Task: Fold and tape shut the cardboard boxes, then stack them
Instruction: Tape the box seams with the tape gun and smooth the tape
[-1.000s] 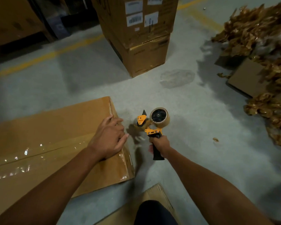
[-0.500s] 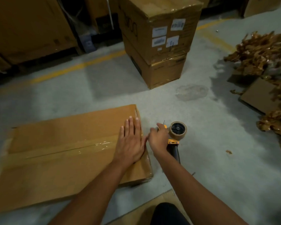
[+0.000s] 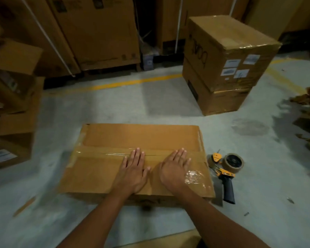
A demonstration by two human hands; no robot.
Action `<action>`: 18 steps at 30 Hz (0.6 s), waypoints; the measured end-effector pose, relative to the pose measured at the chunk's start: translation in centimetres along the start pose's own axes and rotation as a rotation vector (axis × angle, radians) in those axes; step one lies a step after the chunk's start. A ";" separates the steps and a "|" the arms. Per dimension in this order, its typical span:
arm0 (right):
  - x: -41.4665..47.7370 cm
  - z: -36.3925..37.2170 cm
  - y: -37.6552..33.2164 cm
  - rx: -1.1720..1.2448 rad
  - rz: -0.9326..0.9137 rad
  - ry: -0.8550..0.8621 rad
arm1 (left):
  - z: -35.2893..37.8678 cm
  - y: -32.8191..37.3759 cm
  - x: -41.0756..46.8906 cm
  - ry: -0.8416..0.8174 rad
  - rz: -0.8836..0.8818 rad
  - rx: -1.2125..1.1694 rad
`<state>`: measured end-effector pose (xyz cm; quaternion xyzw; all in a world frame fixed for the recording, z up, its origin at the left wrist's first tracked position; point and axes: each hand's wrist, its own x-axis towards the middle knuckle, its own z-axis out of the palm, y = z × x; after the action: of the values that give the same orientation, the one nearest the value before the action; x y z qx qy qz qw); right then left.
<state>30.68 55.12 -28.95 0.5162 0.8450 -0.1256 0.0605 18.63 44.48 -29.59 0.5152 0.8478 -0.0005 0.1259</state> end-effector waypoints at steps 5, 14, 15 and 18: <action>-2.2 1.4 -5.6 -0.133 -0.626 -0.127 | -0.8 -4.7 -1.7 -0.011 -0.155 0.002; -1.6 1.7 -11.6 0.004 -0.152 -0.137 | -2.2 -16.3 -3.7 0.027 -0.381 -0.056; -1.9 1.8 -13.4 -0.002 -0.154 -0.135 | -2.0 -16.2 -3.6 0.024 -0.374 -0.061; -2.7 2.4 -17.7 -0.024 -0.357 -0.130 | -1.8 -16.9 -3.4 0.017 -0.328 -0.035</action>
<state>16.20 44.43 -27.94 0.3480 0.9190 -0.1573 0.0978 5.00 33.84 -29.33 0.3677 0.9214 -0.0020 0.1257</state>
